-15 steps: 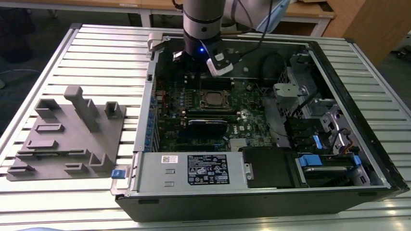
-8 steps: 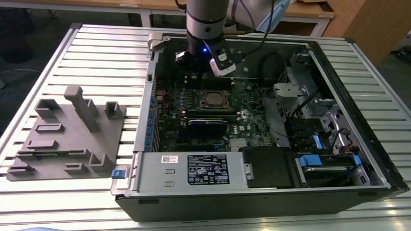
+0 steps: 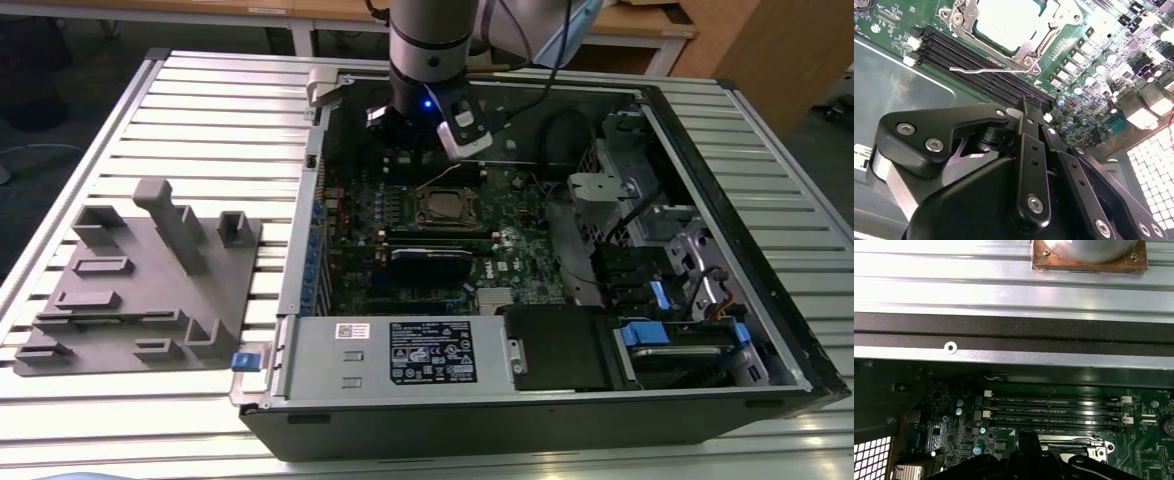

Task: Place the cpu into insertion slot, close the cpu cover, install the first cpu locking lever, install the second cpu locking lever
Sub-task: 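Install the first cpu locking lever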

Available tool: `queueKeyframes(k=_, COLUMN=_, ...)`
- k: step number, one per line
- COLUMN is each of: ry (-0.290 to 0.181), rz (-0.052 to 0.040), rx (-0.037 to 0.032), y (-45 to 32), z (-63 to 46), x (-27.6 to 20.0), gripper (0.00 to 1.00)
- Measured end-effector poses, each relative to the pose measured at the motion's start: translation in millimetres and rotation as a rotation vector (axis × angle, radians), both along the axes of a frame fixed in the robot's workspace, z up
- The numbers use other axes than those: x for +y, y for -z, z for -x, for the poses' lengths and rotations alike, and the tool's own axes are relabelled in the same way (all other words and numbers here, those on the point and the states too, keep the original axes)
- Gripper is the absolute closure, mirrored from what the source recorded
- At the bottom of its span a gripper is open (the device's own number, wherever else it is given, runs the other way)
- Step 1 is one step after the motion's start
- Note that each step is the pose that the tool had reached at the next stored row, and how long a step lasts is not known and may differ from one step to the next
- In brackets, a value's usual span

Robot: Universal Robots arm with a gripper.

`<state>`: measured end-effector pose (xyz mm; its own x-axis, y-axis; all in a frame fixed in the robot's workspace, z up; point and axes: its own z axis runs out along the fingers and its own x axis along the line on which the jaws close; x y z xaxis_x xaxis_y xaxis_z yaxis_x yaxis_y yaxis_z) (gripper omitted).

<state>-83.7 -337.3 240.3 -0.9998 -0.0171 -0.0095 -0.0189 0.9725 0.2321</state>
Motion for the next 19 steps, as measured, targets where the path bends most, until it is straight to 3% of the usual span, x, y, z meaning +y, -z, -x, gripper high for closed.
queueKeyframes(k=10, ry=0.0, rz=-0.0001, rx=0.0, y=0.1, z=-1.6, x=0.0, gripper=0.89)
queueKeyframes(k=19, ry=0.0, rz=0.0006, rx=0.0, y=1.5, z=-19.1, x=0.8, gripper=0.89)
